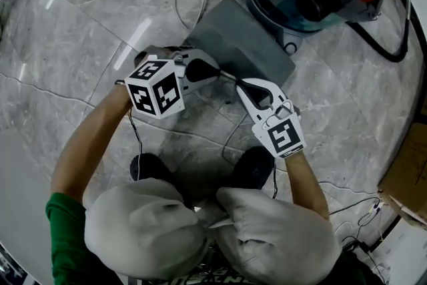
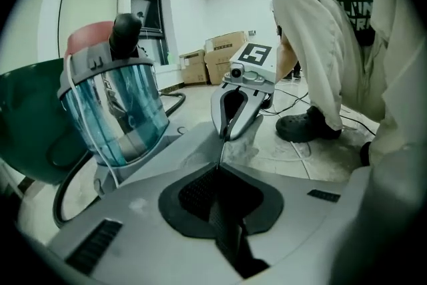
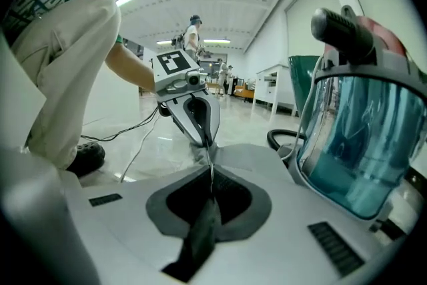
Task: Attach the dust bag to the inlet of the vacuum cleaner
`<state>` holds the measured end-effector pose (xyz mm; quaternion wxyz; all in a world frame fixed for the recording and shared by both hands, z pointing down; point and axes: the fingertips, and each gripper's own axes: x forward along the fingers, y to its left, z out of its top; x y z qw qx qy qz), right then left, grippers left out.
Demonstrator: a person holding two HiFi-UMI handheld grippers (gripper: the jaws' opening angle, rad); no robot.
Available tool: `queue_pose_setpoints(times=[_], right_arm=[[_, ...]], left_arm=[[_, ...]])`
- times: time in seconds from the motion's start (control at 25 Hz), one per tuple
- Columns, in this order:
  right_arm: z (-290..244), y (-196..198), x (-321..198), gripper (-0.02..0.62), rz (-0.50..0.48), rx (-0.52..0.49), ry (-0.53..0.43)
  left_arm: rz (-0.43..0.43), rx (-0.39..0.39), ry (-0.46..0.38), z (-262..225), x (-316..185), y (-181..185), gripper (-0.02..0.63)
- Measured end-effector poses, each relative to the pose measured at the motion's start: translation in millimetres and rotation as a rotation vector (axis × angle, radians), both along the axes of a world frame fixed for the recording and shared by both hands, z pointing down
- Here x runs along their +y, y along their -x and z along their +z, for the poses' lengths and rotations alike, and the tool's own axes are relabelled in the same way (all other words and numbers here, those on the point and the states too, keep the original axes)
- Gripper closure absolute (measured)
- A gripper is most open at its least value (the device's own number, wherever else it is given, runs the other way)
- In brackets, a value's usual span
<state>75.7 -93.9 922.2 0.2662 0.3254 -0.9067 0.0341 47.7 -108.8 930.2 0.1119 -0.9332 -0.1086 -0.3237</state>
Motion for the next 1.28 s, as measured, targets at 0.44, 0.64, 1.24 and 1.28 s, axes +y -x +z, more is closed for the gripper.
queue_pose_setpoints(times=[0.44,0.64,1.24,1.28], right_arm=[[-102,-7,-29,0.575,0.045,0.000,-0.213],[-138,-19,-41,0.575,0.079,-0.009,-0.249],[-216,-34,-58,0.575,0.165,-0.146,-0.313],[-217,-34,-57,0.575,0.169,-0.144,-0.312]], left_arm=[[0.038,0.096,-0.116,-101,-33,-9,0.595],[0.094,0.101,-0.122,-136,-47,-21,0.595],[0.141,0.147,-0.105,-215,-69,-39,0.595],[0.138,0.155,-0.106,-216,-69,-39,0.595]])
